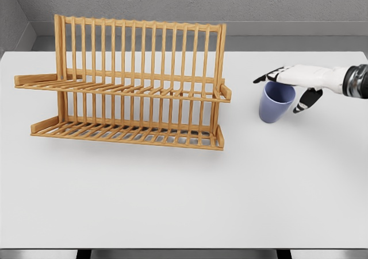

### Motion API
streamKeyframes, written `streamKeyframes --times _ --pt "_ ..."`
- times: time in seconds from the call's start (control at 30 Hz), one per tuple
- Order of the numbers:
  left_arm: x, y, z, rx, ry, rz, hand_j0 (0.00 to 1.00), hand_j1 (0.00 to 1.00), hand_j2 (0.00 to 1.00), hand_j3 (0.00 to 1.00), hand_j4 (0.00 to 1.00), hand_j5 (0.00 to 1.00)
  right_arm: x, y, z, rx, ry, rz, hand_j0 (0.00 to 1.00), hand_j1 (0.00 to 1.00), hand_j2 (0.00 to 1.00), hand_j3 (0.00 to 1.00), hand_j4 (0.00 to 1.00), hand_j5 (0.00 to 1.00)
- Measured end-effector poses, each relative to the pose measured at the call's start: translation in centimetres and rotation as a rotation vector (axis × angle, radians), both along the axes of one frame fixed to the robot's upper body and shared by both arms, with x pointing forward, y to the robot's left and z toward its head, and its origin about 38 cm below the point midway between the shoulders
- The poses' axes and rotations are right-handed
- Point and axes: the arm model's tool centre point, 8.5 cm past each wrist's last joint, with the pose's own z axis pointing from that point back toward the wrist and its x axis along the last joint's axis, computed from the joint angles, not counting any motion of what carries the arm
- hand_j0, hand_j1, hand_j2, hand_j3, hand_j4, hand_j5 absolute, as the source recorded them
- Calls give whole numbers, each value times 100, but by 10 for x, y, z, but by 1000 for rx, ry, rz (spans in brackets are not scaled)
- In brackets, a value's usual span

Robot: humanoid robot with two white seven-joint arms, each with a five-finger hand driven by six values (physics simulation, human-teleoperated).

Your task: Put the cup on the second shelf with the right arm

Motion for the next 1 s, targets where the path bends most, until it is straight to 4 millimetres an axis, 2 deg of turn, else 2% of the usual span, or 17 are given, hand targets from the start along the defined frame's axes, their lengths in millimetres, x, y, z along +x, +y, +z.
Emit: streamKeyframes --times 0.1,0.5,0.53,0.57,0.6,0.7,1.0 --pt "0 0 0 0 0 0 100 100 100 100 100 100 6 2 7 -1 -14 0 100 100 100 100 100 100" --pt "0 0 0 0 0 0 100 100 100 100 100 100 7 7 -7 -11 20 4 100 100 100 100 100 100" --pt "0 0 0 0 0 0 100 100 100 100 100 100 7 7 -7 -11 21 5 92 92 92 92 92 92" --pt "0 0 0 0 0 0 100 100 100 100 100 100 7 7 -8 -12 21 7 79 79 79 79 79 79" --pt "0 0 0 0 0 0 100 100 100 100 100 100 7 7 -8 -12 21 8 74 74 74 74 74 74" --pt "0 0 0 0 0 0 100 100 100 100 100 100 7 7 -8 -11 21 11 68 68 68 68 68 68" --pt "0 0 0 0 0 0 100 100 100 100 100 100 6 6 -6 -16 16 15 64 64 64 64 64 64"
